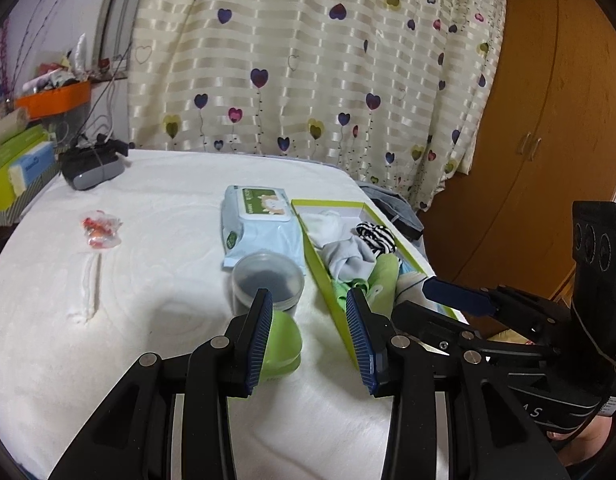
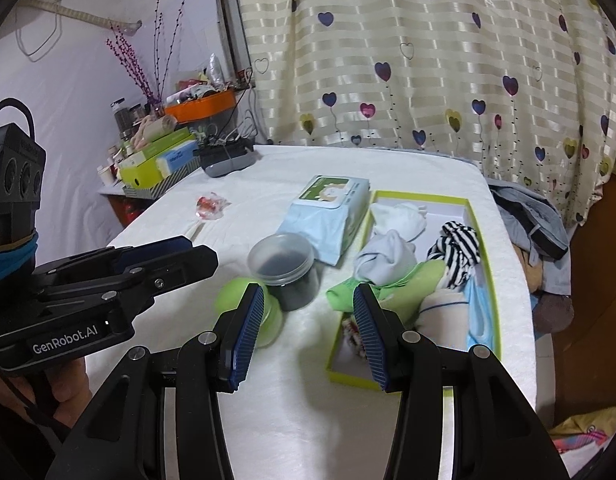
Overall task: Organize soft objects
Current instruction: 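Withdraw both open grippers from the box toward the towel and packet, then grasp the white towel with the left gripper while the right grasps the red packet, then carry the white towel and red packet over the box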
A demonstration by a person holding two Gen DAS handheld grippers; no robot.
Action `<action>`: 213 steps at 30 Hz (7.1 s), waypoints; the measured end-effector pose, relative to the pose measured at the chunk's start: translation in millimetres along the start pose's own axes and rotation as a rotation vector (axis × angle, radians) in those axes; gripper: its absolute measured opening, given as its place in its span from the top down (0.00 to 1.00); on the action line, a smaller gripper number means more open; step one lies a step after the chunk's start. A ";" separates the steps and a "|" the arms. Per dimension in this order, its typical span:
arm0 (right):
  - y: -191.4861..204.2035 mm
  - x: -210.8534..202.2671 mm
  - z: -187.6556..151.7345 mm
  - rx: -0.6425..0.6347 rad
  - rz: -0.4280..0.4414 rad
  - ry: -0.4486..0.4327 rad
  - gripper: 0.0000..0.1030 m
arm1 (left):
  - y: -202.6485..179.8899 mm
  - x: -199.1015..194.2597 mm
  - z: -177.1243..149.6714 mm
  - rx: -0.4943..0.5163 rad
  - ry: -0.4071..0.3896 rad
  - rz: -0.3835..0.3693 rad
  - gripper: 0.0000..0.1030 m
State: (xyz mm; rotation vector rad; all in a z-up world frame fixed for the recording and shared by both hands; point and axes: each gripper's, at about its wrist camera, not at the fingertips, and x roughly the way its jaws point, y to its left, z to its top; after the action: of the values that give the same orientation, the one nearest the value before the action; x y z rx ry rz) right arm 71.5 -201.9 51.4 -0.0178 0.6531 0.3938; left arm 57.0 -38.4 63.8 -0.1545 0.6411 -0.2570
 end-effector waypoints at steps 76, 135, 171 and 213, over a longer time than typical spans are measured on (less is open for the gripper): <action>115.0 143.2 73.2 -0.202 0.159 0.111 0.53 | 242.8 91.8 -0.1 -0.283 0.150 0.353 0.76; 174.6 190.0 85.9 -0.260 0.225 0.232 0.76 | 216.8 -29.4 -21.8 -0.349 -0.043 0.344 0.78; 46.5 22.6 2.3 -0.028 0.255 0.060 0.76 | 48.1 -24.0 -26.8 -0.104 0.007 0.087 0.78; -100.9 14.2 21.4 0.187 0.043 -0.039 0.76 | -38.9 70.8 40.4 0.024 0.071 -0.053 0.78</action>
State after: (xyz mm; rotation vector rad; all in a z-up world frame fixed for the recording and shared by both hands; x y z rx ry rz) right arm 130.9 -287.4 49.3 0.1816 0.6503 0.3724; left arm 128.8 -93.2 64.0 -0.1399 0.7048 -0.3218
